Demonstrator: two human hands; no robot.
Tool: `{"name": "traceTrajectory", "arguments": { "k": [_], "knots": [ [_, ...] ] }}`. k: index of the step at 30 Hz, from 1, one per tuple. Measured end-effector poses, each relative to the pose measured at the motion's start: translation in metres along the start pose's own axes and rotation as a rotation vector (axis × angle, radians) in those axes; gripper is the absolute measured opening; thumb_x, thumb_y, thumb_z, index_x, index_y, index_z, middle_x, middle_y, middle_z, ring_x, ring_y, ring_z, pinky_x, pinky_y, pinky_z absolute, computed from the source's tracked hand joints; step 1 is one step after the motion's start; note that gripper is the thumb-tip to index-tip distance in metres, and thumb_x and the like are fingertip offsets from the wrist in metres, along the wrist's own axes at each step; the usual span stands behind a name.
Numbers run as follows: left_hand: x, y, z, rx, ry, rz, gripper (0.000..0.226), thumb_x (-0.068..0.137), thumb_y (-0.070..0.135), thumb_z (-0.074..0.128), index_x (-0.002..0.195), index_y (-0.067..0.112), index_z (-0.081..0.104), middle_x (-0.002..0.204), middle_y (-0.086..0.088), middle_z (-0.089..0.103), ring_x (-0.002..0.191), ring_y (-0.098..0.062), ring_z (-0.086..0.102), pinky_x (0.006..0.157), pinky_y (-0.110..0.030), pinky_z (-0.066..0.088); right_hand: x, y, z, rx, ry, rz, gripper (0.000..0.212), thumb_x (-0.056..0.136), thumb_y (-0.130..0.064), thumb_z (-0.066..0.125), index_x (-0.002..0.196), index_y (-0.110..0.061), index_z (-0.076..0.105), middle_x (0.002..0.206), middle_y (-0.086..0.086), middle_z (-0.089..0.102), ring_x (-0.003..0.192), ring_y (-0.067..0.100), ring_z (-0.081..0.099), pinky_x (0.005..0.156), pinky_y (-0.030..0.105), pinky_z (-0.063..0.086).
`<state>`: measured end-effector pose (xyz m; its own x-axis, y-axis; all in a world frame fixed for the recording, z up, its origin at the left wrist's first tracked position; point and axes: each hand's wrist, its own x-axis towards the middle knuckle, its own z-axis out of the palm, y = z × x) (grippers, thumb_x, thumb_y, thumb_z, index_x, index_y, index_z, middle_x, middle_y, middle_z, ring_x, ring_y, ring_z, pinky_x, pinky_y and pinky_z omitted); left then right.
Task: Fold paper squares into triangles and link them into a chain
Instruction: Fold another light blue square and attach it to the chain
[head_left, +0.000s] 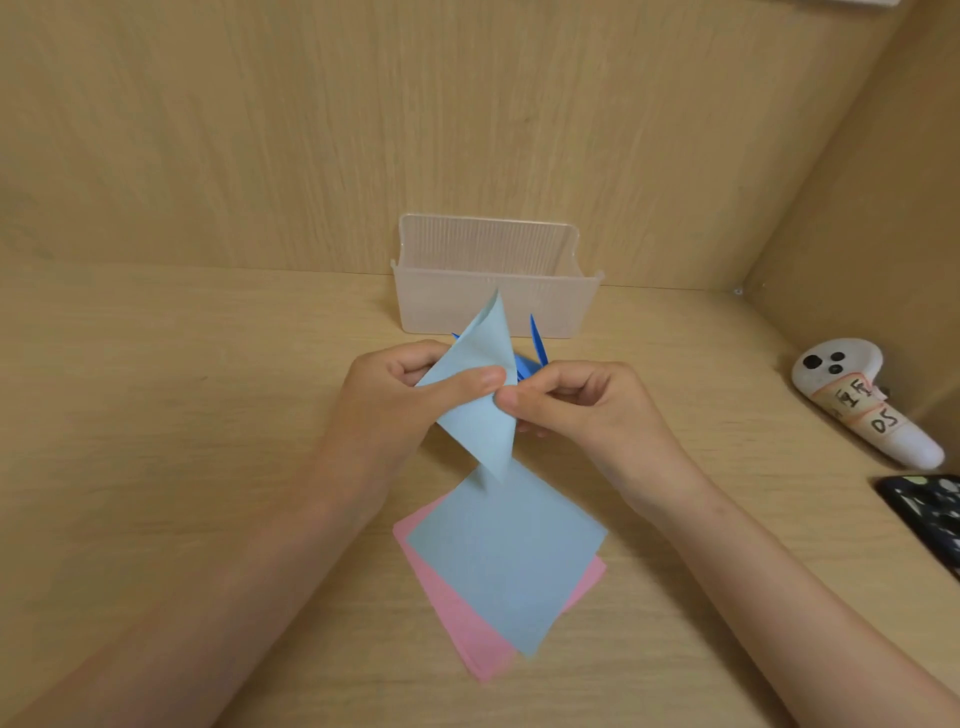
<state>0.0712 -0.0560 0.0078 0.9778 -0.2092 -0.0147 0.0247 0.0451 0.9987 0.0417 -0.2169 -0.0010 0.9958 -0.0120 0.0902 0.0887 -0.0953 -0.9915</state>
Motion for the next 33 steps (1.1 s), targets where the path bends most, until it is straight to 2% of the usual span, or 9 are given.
{"name": "traceTrajectory", "arguments": {
  "k": [4,10,15,19,21,23,27,29,33],
  "knots": [
    [-0.001,0.001,0.002,-0.045,0.054,0.009,0.012,0.072,0.015,0.078,0.082,0.01,0.074,0.075,-0.004,0.075,0.064,-0.011,0.068,0.057,-0.019,0.052,-0.001,-0.002,0.001,0.023,-0.012,0.0,0.008,0.078,-0.007,0.072,0.071,-0.005,0.071,0.069,0.001,0.071,0.064,0.006,0.063,0.064,0.014,0.046],
    [0.003,0.005,-0.008,-0.134,0.145,0.014,0.013,0.073,0.022,0.077,0.084,0.015,0.075,0.081,-0.006,0.074,0.073,-0.018,0.068,0.073,-0.036,0.054,-0.004,0.001,0.007,-0.054,-0.051,0.024,0.012,0.076,-0.013,0.075,0.064,-0.016,0.072,0.074,0.01,0.069,0.069,0.016,0.058,0.067,0.025,0.044],
    [0.001,0.005,-0.006,-0.15,0.16,0.033,0.011,0.074,0.021,0.077,0.083,0.016,0.075,0.084,-0.006,0.075,0.076,-0.019,0.069,0.077,-0.038,0.054,-0.003,-0.001,0.004,-0.041,-0.059,0.023,0.009,0.072,-0.018,0.076,0.064,-0.017,0.073,0.072,0.006,0.071,0.069,0.012,0.06,0.067,0.02,0.045],
    [0.003,0.007,-0.011,-0.181,0.237,0.065,0.014,0.077,0.023,0.075,0.087,0.014,0.074,0.088,-0.005,0.072,0.079,-0.018,0.065,0.083,-0.042,0.052,-0.003,0.002,0.002,-0.112,-0.105,-0.002,0.011,0.078,-0.012,0.074,0.068,-0.013,0.074,0.074,0.006,0.073,0.072,0.016,0.061,0.072,0.027,0.046],
    [0.006,0.01,-0.017,-0.191,0.266,0.083,0.016,0.079,0.024,0.073,0.091,0.014,0.073,0.091,-0.003,0.072,0.082,-0.015,0.065,0.086,-0.038,0.052,-0.003,0.002,0.0,-0.143,-0.11,-0.016,0.012,0.08,-0.009,0.073,0.069,-0.012,0.074,0.075,0.005,0.074,0.073,0.016,0.061,0.073,0.028,0.046],
    [0.009,0.013,-0.021,-0.196,0.277,0.105,0.014,0.08,0.023,0.073,0.091,0.015,0.073,0.09,-0.001,0.071,0.082,-0.012,0.064,0.085,-0.034,0.051,-0.002,0.001,-0.003,-0.134,-0.103,-0.027,0.012,0.08,-0.006,0.071,0.069,-0.011,0.073,0.074,0.004,0.074,0.074,0.013,0.063,0.075,0.023,0.047],
    [0.007,0.01,-0.018,-0.157,0.256,0.107,0.011,0.078,0.023,0.074,0.087,0.016,0.073,0.086,-0.001,0.072,0.08,-0.013,0.064,0.082,-0.035,0.052,0.0,0.0,-0.002,-0.055,-0.082,-0.013,0.009,0.081,-0.004,0.069,0.073,-0.007,0.071,0.071,0.001,0.073,0.067,0.006,0.064,0.065,0.013,0.046],
    [0.006,0.006,-0.013,-0.13,0.241,0.09,0.011,0.077,0.023,0.075,0.086,0.016,0.074,0.083,0.001,0.073,0.077,-0.013,0.065,0.076,-0.033,0.052,0.001,0.001,-0.003,-0.034,-0.048,-0.016,0.01,0.084,-0.007,0.066,0.075,-0.006,0.07,0.074,0.002,0.073,0.067,0.009,0.062,0.062,0.017,0.046],
    [0.002,0.0,-0.001,-0.074,0.189,0.066,0.007,0.075,0.02,0.077,0.081,0.018,0.073,0.074,0.005,0.073,0.066,-0.006,0.065,0.059,-0.018,0.051,0.002,0.001,-0.002,0.012,-0.008,-0.05,0.01,0.083,-0.019,0.068,0.076,-0.013,0.071,0.078,0.001,0.072,0.069,0.012,0.062,0.06,0.021,0.047]
  ]
}}
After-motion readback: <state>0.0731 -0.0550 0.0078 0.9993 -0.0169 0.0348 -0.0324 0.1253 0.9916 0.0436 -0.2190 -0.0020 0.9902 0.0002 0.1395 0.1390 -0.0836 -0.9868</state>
